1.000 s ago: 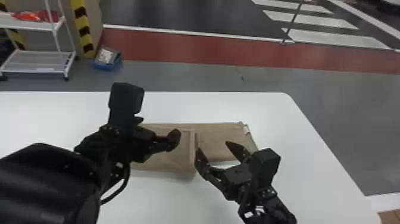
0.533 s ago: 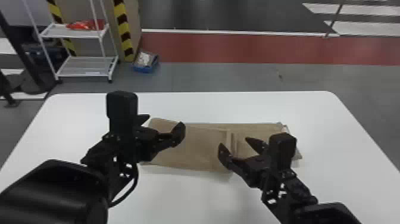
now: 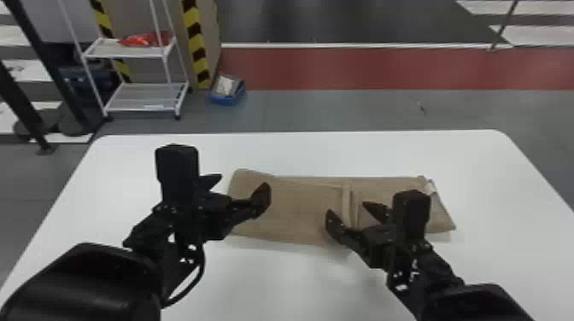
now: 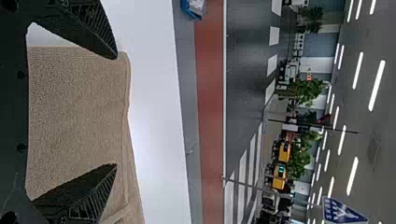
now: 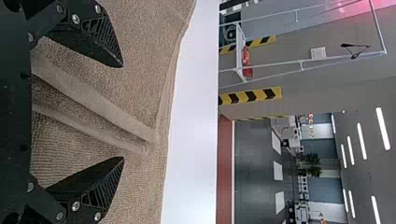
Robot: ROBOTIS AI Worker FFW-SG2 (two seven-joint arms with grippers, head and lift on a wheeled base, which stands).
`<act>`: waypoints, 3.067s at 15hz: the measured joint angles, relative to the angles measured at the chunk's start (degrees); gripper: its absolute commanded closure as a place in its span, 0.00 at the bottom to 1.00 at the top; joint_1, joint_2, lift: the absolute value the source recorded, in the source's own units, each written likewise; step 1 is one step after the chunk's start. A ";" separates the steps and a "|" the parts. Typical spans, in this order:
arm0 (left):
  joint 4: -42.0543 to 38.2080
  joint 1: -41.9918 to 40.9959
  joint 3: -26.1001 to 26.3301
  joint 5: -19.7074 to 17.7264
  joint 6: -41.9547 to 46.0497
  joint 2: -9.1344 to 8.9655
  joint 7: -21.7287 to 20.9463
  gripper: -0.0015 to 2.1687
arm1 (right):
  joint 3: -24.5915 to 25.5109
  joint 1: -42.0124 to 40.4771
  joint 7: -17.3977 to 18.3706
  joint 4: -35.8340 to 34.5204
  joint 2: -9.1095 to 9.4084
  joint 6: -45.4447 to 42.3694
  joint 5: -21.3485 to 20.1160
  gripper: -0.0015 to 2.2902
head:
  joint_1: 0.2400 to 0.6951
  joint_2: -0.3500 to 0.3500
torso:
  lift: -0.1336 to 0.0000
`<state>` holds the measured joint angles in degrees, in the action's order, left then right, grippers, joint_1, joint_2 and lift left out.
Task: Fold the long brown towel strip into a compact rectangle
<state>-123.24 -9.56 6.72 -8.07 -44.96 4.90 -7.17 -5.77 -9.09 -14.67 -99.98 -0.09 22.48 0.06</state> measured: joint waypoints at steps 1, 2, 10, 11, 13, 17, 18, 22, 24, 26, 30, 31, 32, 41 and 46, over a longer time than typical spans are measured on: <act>0.02 -0.10 0.04 -0.01 0.00 0.01 -0.08 0.03 | -0.16 0.47 -0.19 0.75 0.00 0.09 -0.06 0.11 | 1.00 0.52 | 0.07; 0.08 -0.16 0.04 -0.02 0.00 0.04 -0.12 0.03 | -0.25 0.86 -0.57 1.44 0.00 0.13 -0.11 0.13 | 1.00 0.52 | 0.07; 0.86 -0.29 0.05 -0.19 -0.01 0.20 -0.39 0.03 | -1.19 0.87 -0.97 1.57 0.00 -0.09 -0.34 0.22 | 1.00 0.54 | 0.07; 0.95 -0.29 0.10 -0.19 -0.01 0.20 -0.39 0.03 | -1.20 0.45 -0.97 0.86 0.00 -0.14 -0.33 0.22 | 1.00 0.54 | 0.07; 1.09 -0.29 0.21 -0.19 0.00 0.23 -0.46 0.03 | -1.01 -0.30 -1.02 -0.35 0.00 -0.09 -0.37 0.22 | 1.00 0.54 | 0.07; 1.18 -0.29 0.38 -0.19 0.00 0.29 -0.47 0.03 | -0.63 -1.29 -0.97 -1.98 0.00 2.01 -0.33 0.21 | 1.00 0.53 | 0.07; 1.21 -0.29 0.44 -0.19 0.00 0.32 -0.47 0.03 | -0.59 -1.34 -0.97 -2.03 0.00 2.88 -0.32 0.21 | 1.00 0.53 | 0.07; 1.25 -0.53 0.50 -0.19 0.00 0.60 -0.47 0.03 | -0.39 -1.53 -0.83 -2.28 0.00 4.32 -0.50 0.21 | 1.00 0.52 | 0.07; 1.25 -0.58 0.64 -0.19 0.00 0.66 -0.47 0.03 | 0.05 -2.02 -0.79 -3.44 0.00 4.05 -0.54 0.21 | 1.00 0.52 | 0.07; 1.31 -0.57 0.77 -0.25 0.00 0.77 -0.39 0.03 | 0.53 -2.80 -0.79 -4.88 0.00 3.82 -0.32 0.21 | 1.00 0.51 | 0.07; 1.46 -0.48 1.08 -0.28 0.00 0.90 -0.38 0.03 | 1.49 -3.87 -0.74 -6.73 0.00 4.32 -0.21 0.21 | 1.00 0.49 | 0.07; 1.54 -0.46 1.09 -0.32 0.00 0.98 -0.38 0.03 | 1.62 -3.59 -0.71 -6.60 0.00 4.46 -0.27 0.21 | 1.00 0.49 | 0.07; 1.63 -0.46 1.10 -0.38 0.00 1.03 -0.38 0.03 | 1.61 -3.16 -0.70 -6.21 0.00 4.52 -0.38 0.21 | 1.00 0.48 | 0.07; 2.15 -0.81 0.82 -0.88 1.47 1.35 -0.38 0.03 | 1.02 -0.69 -0.70 -3.43 0.00 8.22 -1.37 0.27 | 1.00 0.49 | 0.07; 2.21 -0.90 0.84 -0.90 1.58 1.35 -0.38 0.03 | 0.86 -1.24 -0.80 -3.88 0.00 6.52 -0.96 0.27 | 1.00 0.50 | 0.07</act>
<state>-121.03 -10.46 7.57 -8.97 -43.38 6.24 -7.55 -4.91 -10.33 -15.47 -103.86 -0.09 29.00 -0.90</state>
